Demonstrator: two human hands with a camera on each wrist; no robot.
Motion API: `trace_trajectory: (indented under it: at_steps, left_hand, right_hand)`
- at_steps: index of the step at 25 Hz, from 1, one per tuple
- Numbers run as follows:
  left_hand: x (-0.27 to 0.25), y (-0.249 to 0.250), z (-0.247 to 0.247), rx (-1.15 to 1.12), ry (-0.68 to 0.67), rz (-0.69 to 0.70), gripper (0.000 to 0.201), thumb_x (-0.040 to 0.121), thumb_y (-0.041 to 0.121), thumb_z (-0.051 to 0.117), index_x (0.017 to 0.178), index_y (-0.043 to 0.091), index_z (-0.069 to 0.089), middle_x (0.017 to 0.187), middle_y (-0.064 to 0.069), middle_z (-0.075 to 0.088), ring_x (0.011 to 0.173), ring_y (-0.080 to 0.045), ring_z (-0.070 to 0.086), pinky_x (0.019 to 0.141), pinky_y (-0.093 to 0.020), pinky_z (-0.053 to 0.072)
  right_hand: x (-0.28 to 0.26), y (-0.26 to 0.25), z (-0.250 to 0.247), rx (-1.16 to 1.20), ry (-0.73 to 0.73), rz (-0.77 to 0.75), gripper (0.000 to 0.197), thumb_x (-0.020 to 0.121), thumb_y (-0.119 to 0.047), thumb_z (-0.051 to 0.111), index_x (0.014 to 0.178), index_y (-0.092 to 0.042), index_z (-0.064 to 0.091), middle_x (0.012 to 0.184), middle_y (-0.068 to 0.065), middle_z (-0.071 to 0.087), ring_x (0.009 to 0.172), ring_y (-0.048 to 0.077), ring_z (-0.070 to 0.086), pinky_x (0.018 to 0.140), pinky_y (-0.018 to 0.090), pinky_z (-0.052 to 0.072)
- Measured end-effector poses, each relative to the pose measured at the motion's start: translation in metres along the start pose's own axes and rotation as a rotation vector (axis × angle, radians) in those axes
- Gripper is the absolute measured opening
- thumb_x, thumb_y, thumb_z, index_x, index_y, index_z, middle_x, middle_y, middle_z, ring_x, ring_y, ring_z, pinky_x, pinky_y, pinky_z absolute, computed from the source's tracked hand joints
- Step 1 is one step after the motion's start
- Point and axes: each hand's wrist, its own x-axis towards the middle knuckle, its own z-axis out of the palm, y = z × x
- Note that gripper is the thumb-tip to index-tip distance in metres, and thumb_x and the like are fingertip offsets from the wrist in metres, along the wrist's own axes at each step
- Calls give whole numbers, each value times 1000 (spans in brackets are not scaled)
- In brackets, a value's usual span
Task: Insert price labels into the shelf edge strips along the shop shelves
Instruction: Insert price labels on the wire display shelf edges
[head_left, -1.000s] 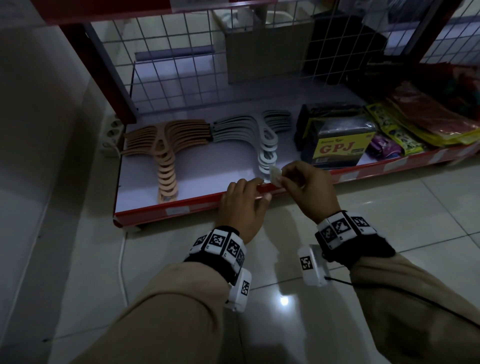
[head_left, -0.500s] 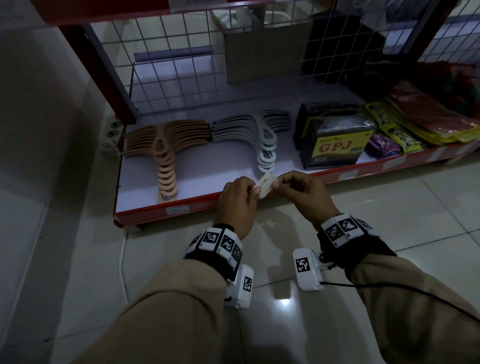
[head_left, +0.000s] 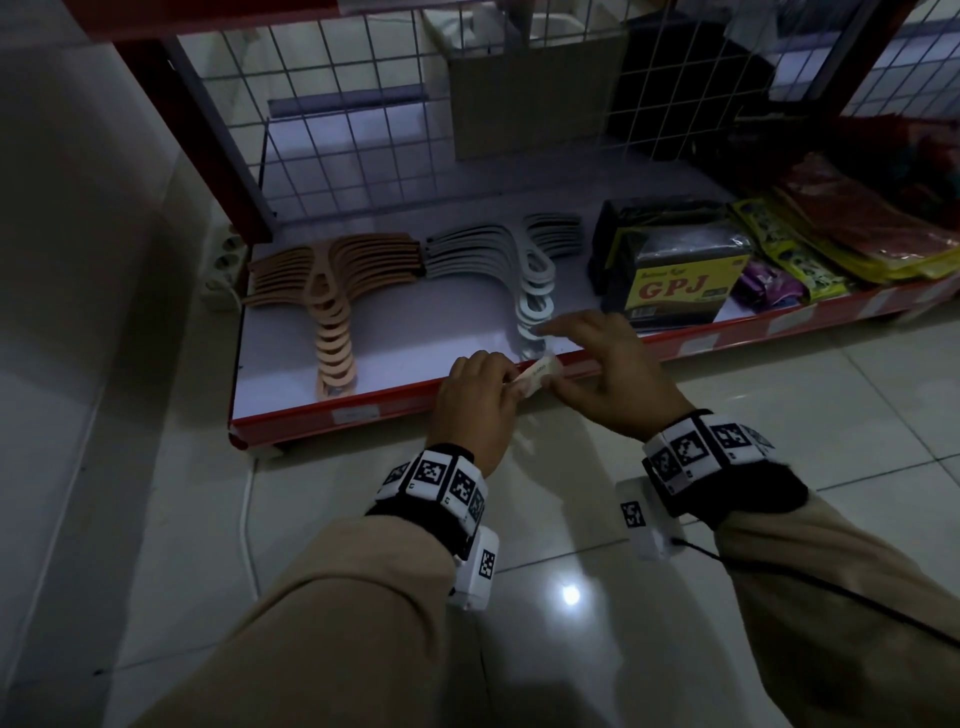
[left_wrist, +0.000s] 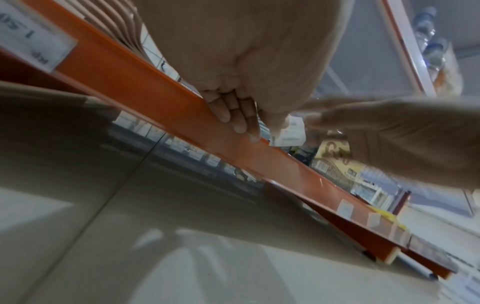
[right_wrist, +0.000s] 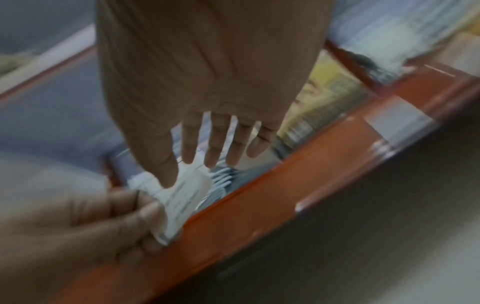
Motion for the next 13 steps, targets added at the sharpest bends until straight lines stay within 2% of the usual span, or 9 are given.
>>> trace_trajectory:
  at_steps: [1, 2, 3, 5, 8, 11, 13]
  left_hand:
    - [0, 0, 0, 21, -6, 6, 6, 92, 19, 53, 94, 14, 55, 97, -4, 56, 93, -23, 46, 79, -37, 41]
    - [0, 1, -1, 23, -7, 10, 7, 92, 20, 53, 95, 14, 56, 97, -3, 56, 94, -23, 46, 80, -38, 41]
    - [-1, 1, -1, 8, -2, 14, 8, 93, 22, 54, 96, 15, 56, 97, -3, 56, 93, -22, 46, 80, -37, 41]
    - [-2, 1, -2, -39, 17, 26, 13, 92, 26, 56, 99, 15, 57, 99, -1, 57, 94, -20, 47, 82, -34, 41]
    - [-5, 1, 0, -79, 27, 6, 21, 92, 25, 56, 111, 17, 56, 104, 2, 59, 100, -17, 47, 88, -34, 42]
    - [-5, 3, 0, -106, 31, -4, 31, 92, 22, 56, 123, 19, 52, 102, 2, 60, 103, -19, 46, 90, -36, 41]
    - [-4, 4, 0, -13, 10, 28, 36, 93, 24, 53, 128, 20, 49, 105, -2, 57, 103, -21, 45, 90, -37, 40]
  right_hand:
    - [4, -2, -1, -174, -86, -60, 35, 82, -19, 68, 117, -18, 64, 113, 5, 63, 102, 25, 53, 84, 36, 44]
    - [8, -4, -1, -265, -141, -66, 29, 84, -19, 65, 112, -19, 66, 107, 6, 66, 99, 29, 54, 83, 40, 45]
    - [10, -4, -3, -272, -148, -47, 22, 86, -18, 63, 107, -18, 69, 100, 8, 67, 96, 31, 57, 81, 42, 46]
    - [10, 0, -5, -149, -56, -4, 15, 86, -12, 63, 98, -15, 71, 91, 9, 69, 88, 31, 60, 77, 43, 48]
    - [6, 9, -8, -65, 76, 28, 13, 84, -6, 65, 94, -12, 71, 88, 9, 68, 82, 28, 61, 73, 40, 48]
    - [6, 11, -4, -52, 39, 74, 13, 85, -7, 64, 95, -13, 70, 88, 9, 67, 83, 28, 60, 75, 43, 48]
    - [6, 12, 1, -122, -16, 84, 16, 85, -8, 63, 97, -15, 70, 91, 9, 67, 87, 30, 58, 78, 46, 46]
